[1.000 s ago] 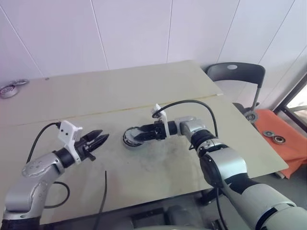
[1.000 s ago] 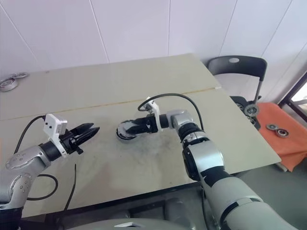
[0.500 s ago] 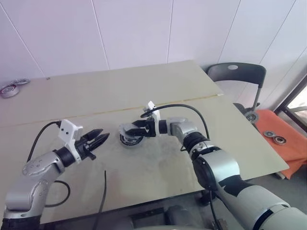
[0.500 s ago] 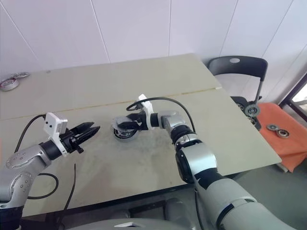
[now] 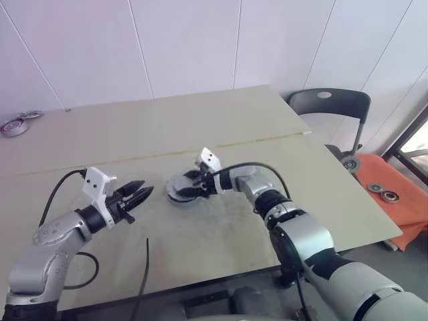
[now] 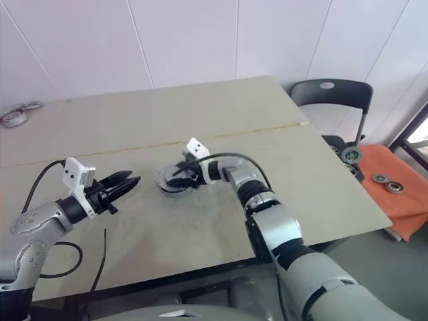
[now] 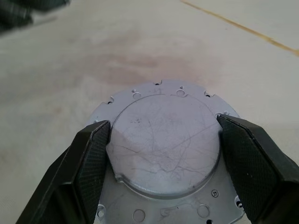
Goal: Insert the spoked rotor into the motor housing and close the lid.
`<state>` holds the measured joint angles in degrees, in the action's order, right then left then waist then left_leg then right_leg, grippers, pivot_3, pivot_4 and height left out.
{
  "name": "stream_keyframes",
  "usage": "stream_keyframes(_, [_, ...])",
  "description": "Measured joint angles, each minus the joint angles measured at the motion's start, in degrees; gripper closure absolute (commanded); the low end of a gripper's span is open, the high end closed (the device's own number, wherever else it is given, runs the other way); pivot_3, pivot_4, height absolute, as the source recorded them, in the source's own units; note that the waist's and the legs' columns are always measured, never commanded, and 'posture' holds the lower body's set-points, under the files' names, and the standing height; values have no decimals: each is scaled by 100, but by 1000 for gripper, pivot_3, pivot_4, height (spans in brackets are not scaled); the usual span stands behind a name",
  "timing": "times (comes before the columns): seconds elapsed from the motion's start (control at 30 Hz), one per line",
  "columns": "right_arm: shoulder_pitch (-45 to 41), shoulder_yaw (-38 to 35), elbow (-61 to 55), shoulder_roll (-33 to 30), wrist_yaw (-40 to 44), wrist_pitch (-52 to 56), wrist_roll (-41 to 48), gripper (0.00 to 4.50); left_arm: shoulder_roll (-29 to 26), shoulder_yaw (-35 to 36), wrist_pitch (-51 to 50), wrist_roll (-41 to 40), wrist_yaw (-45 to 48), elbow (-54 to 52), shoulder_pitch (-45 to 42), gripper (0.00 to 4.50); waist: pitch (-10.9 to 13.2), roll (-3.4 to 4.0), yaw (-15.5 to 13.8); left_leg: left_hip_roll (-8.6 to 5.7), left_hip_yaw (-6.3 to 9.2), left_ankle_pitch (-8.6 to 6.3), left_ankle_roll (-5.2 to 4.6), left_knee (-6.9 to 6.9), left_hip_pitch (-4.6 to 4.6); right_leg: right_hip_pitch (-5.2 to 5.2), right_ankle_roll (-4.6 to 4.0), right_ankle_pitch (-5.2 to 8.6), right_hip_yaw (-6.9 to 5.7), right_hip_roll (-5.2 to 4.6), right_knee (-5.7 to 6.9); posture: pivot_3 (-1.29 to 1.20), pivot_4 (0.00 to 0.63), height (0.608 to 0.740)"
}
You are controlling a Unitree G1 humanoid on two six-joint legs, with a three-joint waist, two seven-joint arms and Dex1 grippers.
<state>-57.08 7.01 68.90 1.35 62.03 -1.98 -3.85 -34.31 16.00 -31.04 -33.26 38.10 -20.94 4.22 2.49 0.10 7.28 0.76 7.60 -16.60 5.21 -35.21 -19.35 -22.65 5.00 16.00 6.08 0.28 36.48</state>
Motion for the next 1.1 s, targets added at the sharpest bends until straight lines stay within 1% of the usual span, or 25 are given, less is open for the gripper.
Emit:
stream_keyframes(0.1, [38,126,-2,-6,-113,-247,-123,1233,4,1,0,0,-8,0,15,2798,-4,-5,0,0,1,0,0,-1,11,11,0,0,0,0,2,0,0,740])
stream_keyframes(0.4, [53,143,26,94,-412,-240,-165,1233,30,1,1,0,-86,0,28,2798,-5,-8,1,0,-2,0,0,-4,60,37,2,4,3,4,38,0,0,740])
stream_keyframes(0.77, [126,342,50,92,-706,-679,-380,1233,77,-1,2,0,-84,1,4,2798,-9,-15,6,0,-7,2,0,-6,102,67,16,19,9,6,58,0,0,740])
stream_keyframes(0.83, [131,342,57,94,-737,-686,-385,1233,76,-1,2,0,-81,1,-6,2798,-9,-15,6,0,-7,2,1,-9,106,73,2,27,9,6,58,0,0,740])
stream_keyframes(1.1, [129,373,113,99,-838,-728,-400,1233,74,-1,2,0,-76,3,-11,2798,-11,-17,6,0,-7,3,1,-12,113,82,2,27,9,6,60,0,0,740])
